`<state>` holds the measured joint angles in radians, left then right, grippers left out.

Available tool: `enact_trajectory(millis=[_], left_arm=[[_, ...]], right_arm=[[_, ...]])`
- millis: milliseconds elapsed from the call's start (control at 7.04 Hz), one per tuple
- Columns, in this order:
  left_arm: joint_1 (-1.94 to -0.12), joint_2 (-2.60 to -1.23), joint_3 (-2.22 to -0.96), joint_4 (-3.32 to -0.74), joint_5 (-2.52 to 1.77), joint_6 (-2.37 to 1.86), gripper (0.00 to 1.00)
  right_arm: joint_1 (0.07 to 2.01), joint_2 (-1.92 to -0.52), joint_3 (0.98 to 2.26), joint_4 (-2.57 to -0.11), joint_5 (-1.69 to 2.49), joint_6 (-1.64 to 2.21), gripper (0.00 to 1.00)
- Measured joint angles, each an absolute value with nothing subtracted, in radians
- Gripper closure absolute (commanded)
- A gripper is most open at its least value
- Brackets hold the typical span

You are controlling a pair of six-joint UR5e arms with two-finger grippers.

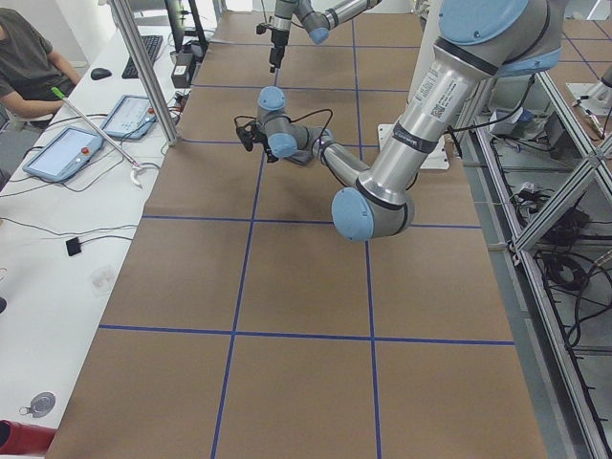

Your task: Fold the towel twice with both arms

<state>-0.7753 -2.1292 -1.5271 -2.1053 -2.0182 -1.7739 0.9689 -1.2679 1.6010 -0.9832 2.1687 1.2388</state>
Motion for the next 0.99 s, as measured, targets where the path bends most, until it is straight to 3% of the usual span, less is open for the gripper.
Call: enact_trajectory(millis=[426,995], left_arm=[[-0.844,-2.012,-1.67,-1.99,-2.038,-1.575,0.0],[-0.986,-1.786,-1.868,-1.705,-2.043,-0.892,0.0]], right_arm=[[1.025,-1.29,1.6,-1.018,2.169,1.213,0.0],[1.139,-1.337,1.611,-1.197,2.186,0.867,0.0]])
